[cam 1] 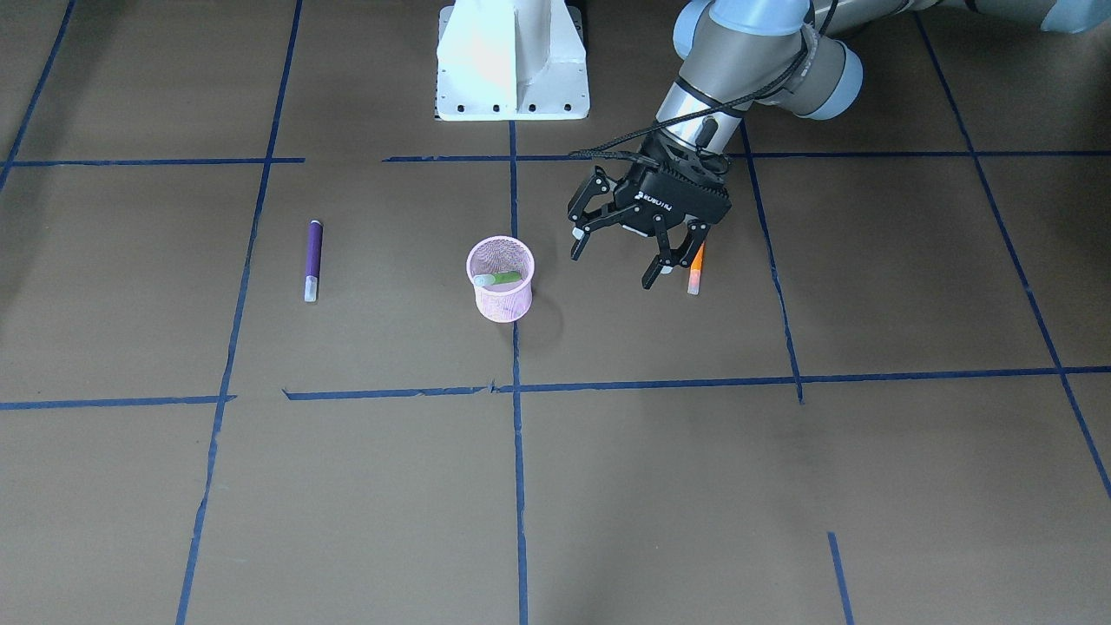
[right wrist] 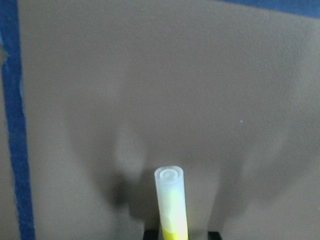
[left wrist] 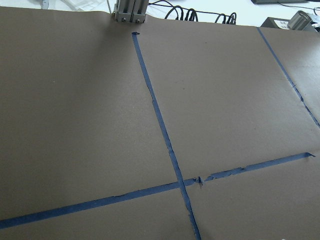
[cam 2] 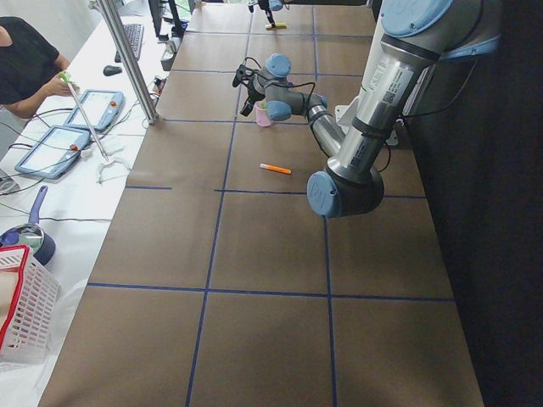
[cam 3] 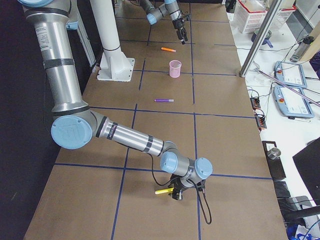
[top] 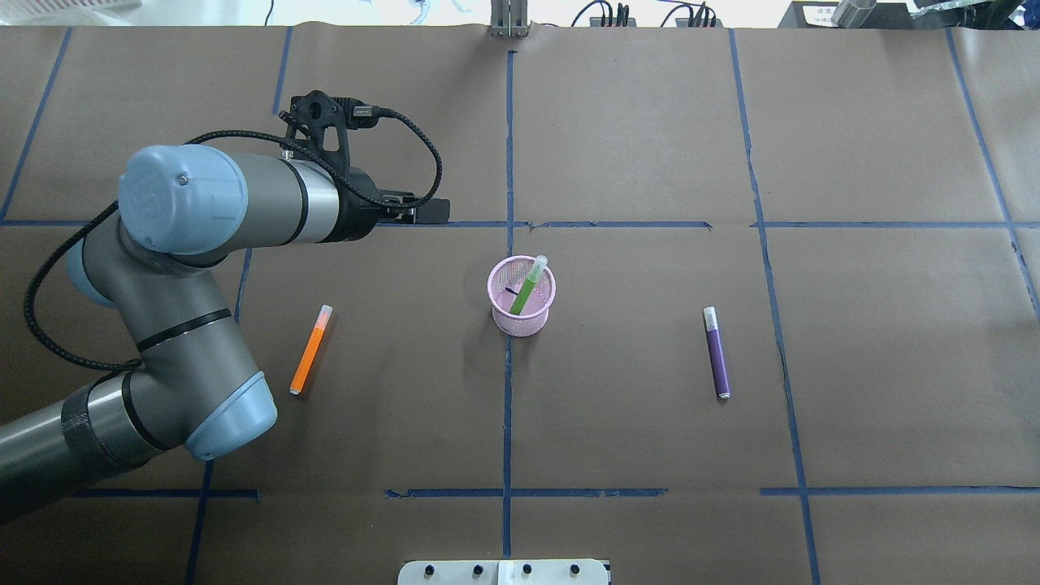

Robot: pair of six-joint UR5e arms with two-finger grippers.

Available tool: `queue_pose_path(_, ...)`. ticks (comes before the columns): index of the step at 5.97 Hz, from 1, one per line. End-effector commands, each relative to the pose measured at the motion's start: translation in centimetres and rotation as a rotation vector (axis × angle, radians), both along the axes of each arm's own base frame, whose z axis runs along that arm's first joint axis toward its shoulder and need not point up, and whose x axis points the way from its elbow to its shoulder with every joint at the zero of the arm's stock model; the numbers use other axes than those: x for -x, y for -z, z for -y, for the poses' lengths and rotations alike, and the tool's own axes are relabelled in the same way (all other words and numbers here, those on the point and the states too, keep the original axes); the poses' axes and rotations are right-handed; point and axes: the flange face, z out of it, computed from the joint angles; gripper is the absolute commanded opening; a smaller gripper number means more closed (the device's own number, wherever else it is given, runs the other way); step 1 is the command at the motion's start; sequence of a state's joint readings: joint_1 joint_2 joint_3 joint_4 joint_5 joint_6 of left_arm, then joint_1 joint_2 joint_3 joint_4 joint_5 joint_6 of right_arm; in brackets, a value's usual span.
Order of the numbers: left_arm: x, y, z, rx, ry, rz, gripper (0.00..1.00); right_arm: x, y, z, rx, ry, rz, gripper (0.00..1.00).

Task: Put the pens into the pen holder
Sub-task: 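Grasp the yellow marker with the right gripper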

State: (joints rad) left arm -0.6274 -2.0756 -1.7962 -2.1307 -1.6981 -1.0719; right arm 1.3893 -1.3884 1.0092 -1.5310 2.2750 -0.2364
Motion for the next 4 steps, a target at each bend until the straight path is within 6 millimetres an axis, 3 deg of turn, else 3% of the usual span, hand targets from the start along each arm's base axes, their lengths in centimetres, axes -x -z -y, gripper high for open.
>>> queue_pose_path(1,0.0,0.0,0.0,0.000,0.000,0.000,1.00,0.1,0.1,0.0,-0.004,0.005,0.001,0.31)
queue_pose_path(2,0.0,0.1,0.0,-0.001,0.000,-0.001,1.00,0.2,-0.1,-0.1,-0.004,0.012,0.002,0.00)
queue_pose_path(3,0.1,0.1,-0.1,-0.001,0.000,-0.003,1.00,0.1,-0.3,-0.3,0.001,0.011,0.001,0.00)
queue_pose_path(4,0.1,0.2,-0.1,-0.001,0.001,-0.005,1.00,0.4,1.5,1.1,-0.023,-0.003,0.022,0.00)
